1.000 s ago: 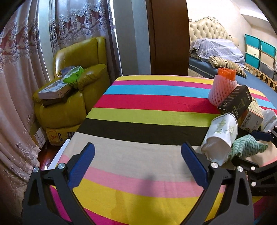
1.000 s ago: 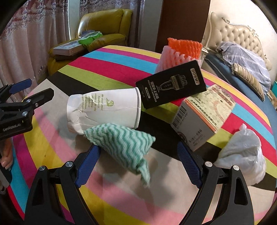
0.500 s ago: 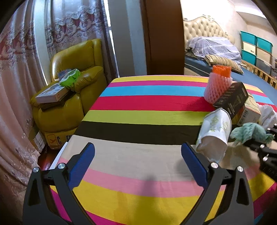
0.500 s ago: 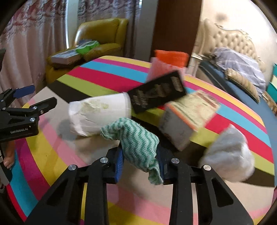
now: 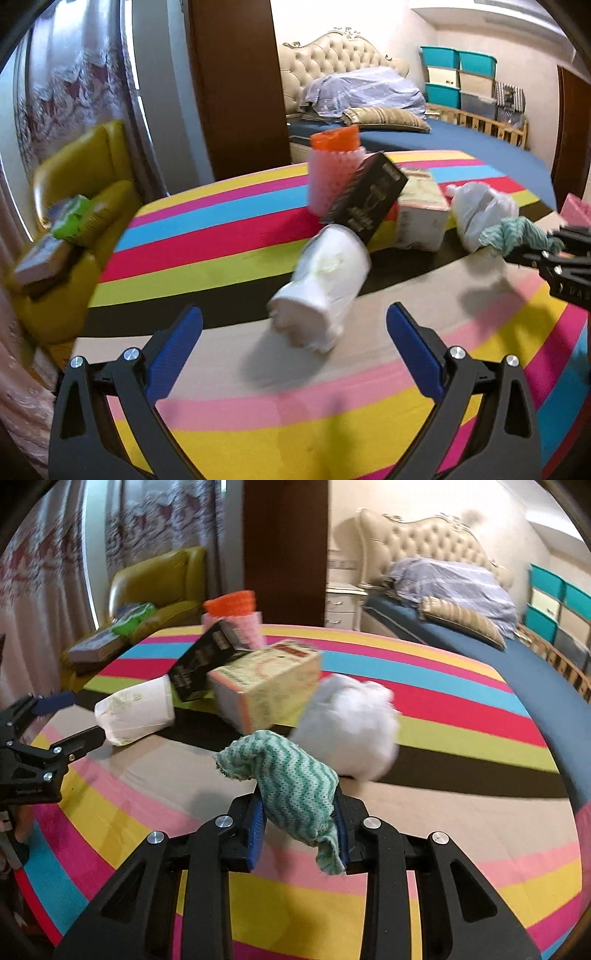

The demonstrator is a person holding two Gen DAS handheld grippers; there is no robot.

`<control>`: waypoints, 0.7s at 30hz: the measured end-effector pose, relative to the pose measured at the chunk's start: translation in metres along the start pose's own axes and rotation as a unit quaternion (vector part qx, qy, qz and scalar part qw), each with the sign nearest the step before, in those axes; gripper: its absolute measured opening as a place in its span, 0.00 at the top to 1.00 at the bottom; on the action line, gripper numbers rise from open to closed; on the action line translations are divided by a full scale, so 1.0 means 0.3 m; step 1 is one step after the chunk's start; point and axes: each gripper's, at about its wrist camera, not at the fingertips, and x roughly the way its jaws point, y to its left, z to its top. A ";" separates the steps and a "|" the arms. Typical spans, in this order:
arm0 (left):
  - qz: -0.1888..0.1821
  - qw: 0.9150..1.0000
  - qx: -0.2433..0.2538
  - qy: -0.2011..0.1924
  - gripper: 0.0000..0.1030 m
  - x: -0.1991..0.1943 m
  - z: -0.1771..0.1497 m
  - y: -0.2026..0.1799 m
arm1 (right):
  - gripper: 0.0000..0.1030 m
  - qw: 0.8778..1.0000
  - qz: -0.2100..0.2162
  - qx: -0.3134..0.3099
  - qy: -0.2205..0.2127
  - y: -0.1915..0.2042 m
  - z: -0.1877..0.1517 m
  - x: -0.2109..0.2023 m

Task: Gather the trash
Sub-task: 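Grasp the green zigzag cloth with the right tool while the left tool grasps the paper cup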

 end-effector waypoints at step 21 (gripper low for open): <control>-0.020 0.999 -0.016 0.036 0.61 0.115 0.058 -0.114 | 0.71 0.998 -0.004 0.055 -0.001 -0.098 -0.030 -0.013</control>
